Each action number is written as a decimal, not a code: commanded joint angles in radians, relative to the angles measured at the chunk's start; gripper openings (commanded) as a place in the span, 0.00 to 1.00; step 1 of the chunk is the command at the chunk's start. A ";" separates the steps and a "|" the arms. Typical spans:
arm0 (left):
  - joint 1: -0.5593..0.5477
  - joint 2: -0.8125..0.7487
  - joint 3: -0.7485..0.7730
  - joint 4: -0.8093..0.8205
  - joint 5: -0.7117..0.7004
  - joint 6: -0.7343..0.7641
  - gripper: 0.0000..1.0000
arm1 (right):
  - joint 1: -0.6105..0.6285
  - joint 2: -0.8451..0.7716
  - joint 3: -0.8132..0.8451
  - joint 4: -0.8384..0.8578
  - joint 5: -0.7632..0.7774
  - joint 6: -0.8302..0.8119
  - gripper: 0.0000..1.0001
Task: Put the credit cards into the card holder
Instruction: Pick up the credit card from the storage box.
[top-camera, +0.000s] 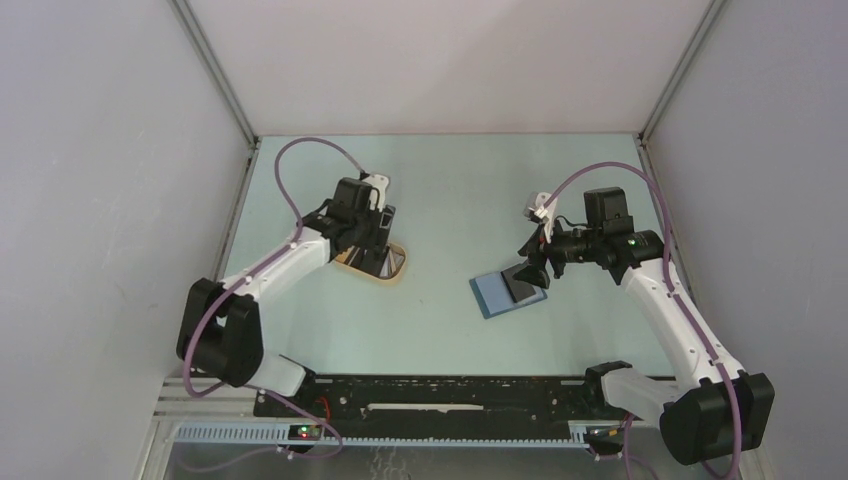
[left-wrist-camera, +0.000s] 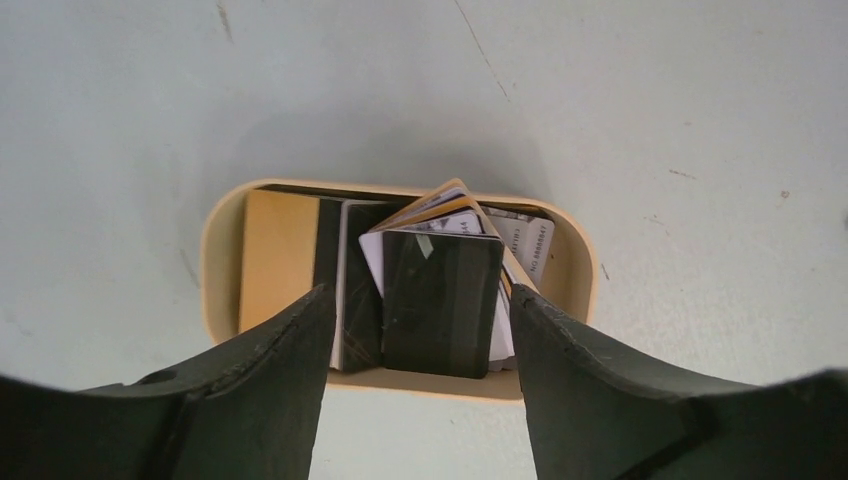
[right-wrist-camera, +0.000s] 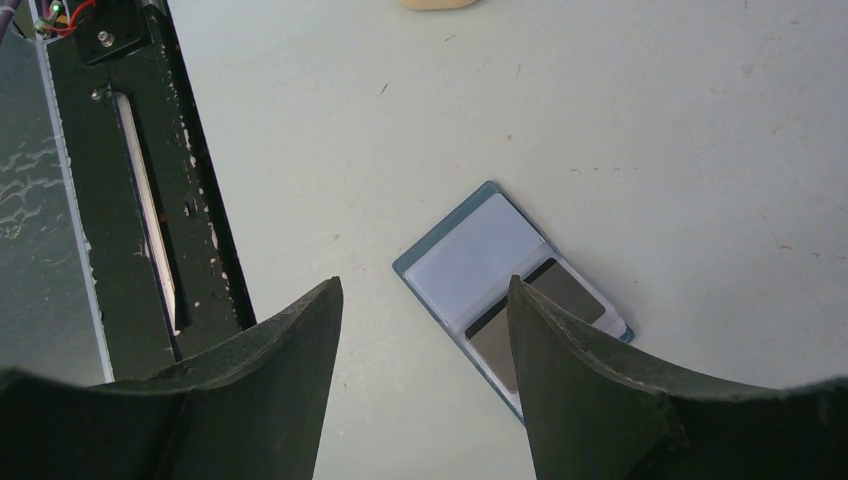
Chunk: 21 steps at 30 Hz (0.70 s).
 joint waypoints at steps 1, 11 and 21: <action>0.008 0.039 0.043 -0.029 0.126 0.013 0.71 | 0.005 -0.017 0.001 0.005 -0.013 -0.002 0.70; 0.037 0.114 0.048 -0.024 0.161 0.042 0.74 | 0.007 -0.005 0.001 0.007 -0.009 -0.002 0.70; 0.058 0.151 0.053 -0.024 0.153 0.067 0.75 | 0.011 0.000 0.001 0.008 -0.008 -0.002 0.70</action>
